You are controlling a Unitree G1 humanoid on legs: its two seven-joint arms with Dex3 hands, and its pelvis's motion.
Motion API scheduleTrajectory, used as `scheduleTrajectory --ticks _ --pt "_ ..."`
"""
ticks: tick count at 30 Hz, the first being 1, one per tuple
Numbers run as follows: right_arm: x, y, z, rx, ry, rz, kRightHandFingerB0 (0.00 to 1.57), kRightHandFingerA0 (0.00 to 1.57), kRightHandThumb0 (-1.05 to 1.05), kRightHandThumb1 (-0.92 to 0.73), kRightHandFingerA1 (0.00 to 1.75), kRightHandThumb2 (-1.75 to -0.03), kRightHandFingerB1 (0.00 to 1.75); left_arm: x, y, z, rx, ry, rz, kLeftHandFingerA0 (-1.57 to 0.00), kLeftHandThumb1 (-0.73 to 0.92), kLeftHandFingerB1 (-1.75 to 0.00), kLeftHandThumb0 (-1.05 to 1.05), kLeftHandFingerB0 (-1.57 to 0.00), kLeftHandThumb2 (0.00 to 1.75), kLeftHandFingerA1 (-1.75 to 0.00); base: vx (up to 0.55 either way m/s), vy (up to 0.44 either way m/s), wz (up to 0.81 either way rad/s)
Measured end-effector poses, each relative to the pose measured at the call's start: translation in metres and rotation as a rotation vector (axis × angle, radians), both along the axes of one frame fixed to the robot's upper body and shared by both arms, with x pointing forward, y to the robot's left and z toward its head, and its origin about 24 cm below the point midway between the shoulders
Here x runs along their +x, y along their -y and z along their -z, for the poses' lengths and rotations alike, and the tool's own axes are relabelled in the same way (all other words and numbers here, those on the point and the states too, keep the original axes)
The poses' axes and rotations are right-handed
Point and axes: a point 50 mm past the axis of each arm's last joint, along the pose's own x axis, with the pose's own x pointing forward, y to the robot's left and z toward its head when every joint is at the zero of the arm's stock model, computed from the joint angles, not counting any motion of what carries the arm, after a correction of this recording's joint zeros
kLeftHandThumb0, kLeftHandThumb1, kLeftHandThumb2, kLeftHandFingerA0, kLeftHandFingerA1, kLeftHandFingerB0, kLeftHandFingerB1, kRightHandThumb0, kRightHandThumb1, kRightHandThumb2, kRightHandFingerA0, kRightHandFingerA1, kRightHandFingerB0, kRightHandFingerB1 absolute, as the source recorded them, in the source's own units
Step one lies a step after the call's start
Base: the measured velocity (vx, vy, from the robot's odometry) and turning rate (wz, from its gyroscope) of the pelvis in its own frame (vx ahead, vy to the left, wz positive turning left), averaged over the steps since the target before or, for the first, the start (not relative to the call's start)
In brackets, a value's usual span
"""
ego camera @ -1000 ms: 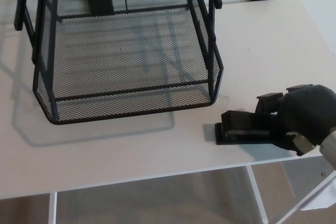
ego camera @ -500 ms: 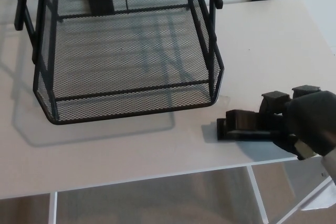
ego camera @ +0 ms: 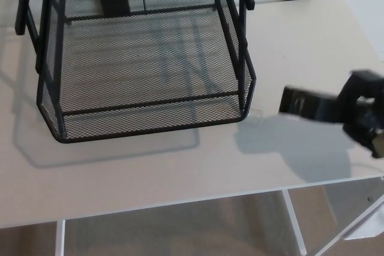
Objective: The robot walks towards a desk on which a file tray is kept in the middle and a stapler is kept to its right. The robot lifts the stapler using its right hand and places it on the file tray.
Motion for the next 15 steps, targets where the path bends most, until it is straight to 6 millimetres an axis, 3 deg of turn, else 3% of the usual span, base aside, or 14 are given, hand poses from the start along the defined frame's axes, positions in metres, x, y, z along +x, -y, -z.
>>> scheduleTrajectory --ticks 3,4,5,6,9,12,14,15 --pt "-0.001 0.002 -0.019 0.028 0.074 -0.004 1.04 1.27 -0.17 -0.46 1.42 -1.16 1.27 -0.004 -0.002 0.000 0.009 -0.015 0.000 -0.09 0.57 -0.65 -0.59 0.00 1.29 -0.70 0.00 0.000 0.00" --pt "-0.001 0.002 -0.025 0.037 0.097 -0.007 1.02 1.28 -0.19 -0.47 1.43 -1.17 1.25 -0.006 -0.004 0.000 0.013 -0.022 -0.001 -0.39 0.75 -0.78 -1.04 -0.19 1.32 -0.91 0.00 0.000 0.00" --pt "-0.001 0.002 -0.027 0.039 0.103 -0.008 1.02 1.28 -0.19 -0.47 1.43 -1.17 1.25 -0.007 -0.004 0.000 0.013 -0.024 -0.003 -0.39 0.75 -0.78 -1.04 -0.19 1.32 -0.91 0.00 0.000 0.00" --pt "-0.002 0.002 -0.030 0.043 0.112 -0.012 0.85 0.97 -0.15 -0.49 1.70 -1.12 1.49 -0.008 -0.004 -0.001 0.014 -0.026 -0.006 -0.12 0.58 -0.65 -0.60 0.00 1.30 -0.72 0.00 0.000 0.00" --pt "0.000 -0.004 -0.052 0.061 0.172 -0.045 0.82 0.95 -0.13 -0.49 1.74 -1.14 1.54 -0.012 -0.006 0.000 0.017 -0.036 -0.021 -0.09 0.65 -0.66 -0.61 0.00 1.34 -0.71 0.00 0.000 0.00" --pt "0.005 -0.014 -0.074 0.066 0.230 -0.087 0.80 0.92 -0.13 -0.48 1.74 -1.13 1.56 -0.014 -0.007 0.000 0.019 -0.041 -0.021 -0.11 0.62 -0.65 -0.59 0.00 1.32 -0.71 0.00 0.000 0.00" --pt "0.006 -0.021 -0.085 0.068 0.251 -0.111 0.73 0.87 -0.17 -0.59 1.75 -0.92 1.57 -0.014 -0.007 0.001 0.023 -0.042 -0.017 -0.21 0.69 -0.69 -0.70 -0.01 1.40 -0.80 0.00 0.000 0.00" --pt "0.008 -0.025 -0.090 0.070 0.259 -0.123 0.75 0.87 -0.15 -0.58 1.71 -0.97 1.53 -0.015 -0.007 0.001 0.026 -0.045 -0.013 -0.18 0.68 -0.67 -0.66 0.00 1.38 -0.78 0.00 0.000 0.00"
